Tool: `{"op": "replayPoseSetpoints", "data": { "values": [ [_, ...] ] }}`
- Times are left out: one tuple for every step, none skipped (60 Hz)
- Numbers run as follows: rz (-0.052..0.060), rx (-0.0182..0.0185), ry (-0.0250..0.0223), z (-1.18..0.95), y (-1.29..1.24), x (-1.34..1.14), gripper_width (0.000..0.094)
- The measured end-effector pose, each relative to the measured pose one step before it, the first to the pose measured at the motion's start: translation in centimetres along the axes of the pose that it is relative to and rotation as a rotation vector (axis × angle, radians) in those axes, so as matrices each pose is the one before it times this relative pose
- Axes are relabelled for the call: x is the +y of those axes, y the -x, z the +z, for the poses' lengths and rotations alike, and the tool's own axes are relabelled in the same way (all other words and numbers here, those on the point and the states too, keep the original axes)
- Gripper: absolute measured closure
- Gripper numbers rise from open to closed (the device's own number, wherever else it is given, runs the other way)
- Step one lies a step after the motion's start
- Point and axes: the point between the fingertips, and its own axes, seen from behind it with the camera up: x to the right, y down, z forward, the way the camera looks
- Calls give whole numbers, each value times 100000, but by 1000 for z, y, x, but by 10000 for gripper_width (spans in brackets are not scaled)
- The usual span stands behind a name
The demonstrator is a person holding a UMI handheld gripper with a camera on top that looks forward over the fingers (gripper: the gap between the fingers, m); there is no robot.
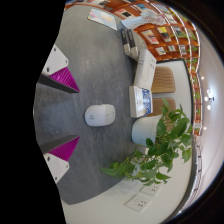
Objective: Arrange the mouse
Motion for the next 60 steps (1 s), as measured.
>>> {"op": "replayPoseSetpoints", "data": {
  "values": [
    [-249, -931, -175, 478, -42, -411, 89],
    [-351, -1064, -239, 456, 14, -409, 89],
    [-427, -1070, -305, 506, 79, -415, 87],
    [-480, -887, -291, 493, 26, -399, 88],
    [-495, -643, -152, 511, 33, -366, 89],
    [-453, -495, -39, 464, 17, -333, 89],
    [-488, -343, -75, 467, -50, -334, 88],
    [-490, -285, -158, 439, -34, -360, 90],
    [-395, -218, -270, 387, -55, -368, 89],
    [-279, -60, -278, 415, -61, -353, 88],
    [-184, 32, -188, 376, -133, -336, 84],
    [-135, 86, -74, 387, -104, -267, 82],
    [-41, 16, 86, 386, -83, -209, 79],
    [120, -126, 186, 366, -45, -180, 78],
    [303, -187, 311, 396, -38, -139, 79],
    [467, -362, 436, 286, 151, -161, 81],
    [432, -297, 201, 292, -32, -117, 82],
    [458, -302, 54, 241, -31, -176, 89],
    [440, -178, -47, 215, -45, -150, 94],
    [392, 25, -15, 262, -112, -137, 99],
    [256, 123, 24, 232, -126, -77, 108],
    [83, 117, 200, 265, -125, -26, 115],
    [-59, 60, 401, 238, -109, 30, 128],
    [-56, -466, 725, 367, -1128, -50, 143],
    [-36, 296, 127, 263, 998, 229, 161],
    [-20, 36, 401, 203, -30, 113, 183],
    [-594, 609, -950, 68, -154, -276, 212],
    [-958, 377, -998, 96, -114, -226, 253],
    [-1039, -22, -127, 118, 3, 51, 292],
    [-219, -1271, -422, 47, 305, -54, 327],
    [169, -439, -174, 194, -151, -153, 376],
    [-244, 326, -158, -15, -22, -2, 422],
    [-292, 561, -86, -46, -67, 45, 423],
    [28, 155, 131, -57, 30, 68, 428],
    [13, 112, -14, -51, 14, 11, 446],
    [-16, 127, 57, -31, 6, 19, 451],
    [-188, 46, 64, -16, 3, 18, 465],
    [-262, 14, -135, 10, 8, -16, 475],
    [-122, -24, -110, 6, 29, 3, 485],
    [-55, -43, -247, 10, -4, -21, 501],
    [132, -144, -197, 11, -7, -3, 510],
    [242, -116, -67, 13, 10, 24, 526],
    [281, -173, -300, 34, -34, -32, 534],
    [115, -77, 289, 2, 22, 61, 552],
    [-140, 44, -66, 4, -5, -23, 557],
    [-291, 58, 400, -33, -11, 59, 577],
    [211, 166, 114, 36, -14, 5, 578],
    [275, 90, 365, -51, -6, 41, 595],
    [223, 182, 296, 19, 4, 69, 594],
    [4, 112, 207, -23, -26, -16, 596],
    [-523, 43, 368, 6, -18, 54, 595],
    [-327, 46, 89, -2, -28, -15, 596],
    [120, 27, 348, -1, -12, 59, 596],
    [524, 41, 60, 33, -3, -38, 596],
    [216, 104, 336, 21, -1, 11, 597],
    [-219, 244, 177, 16, -18, -47, 597],
    [-199, 362, 166, 10, -25, -47, 597],
    [-20, 481, 152, -4, -32, -60, 596],
    [-27, 513, 376, -81, 74, 17, 597],
    [-424, 282, 446, -50, 57, 1, 596]
  ]
}}
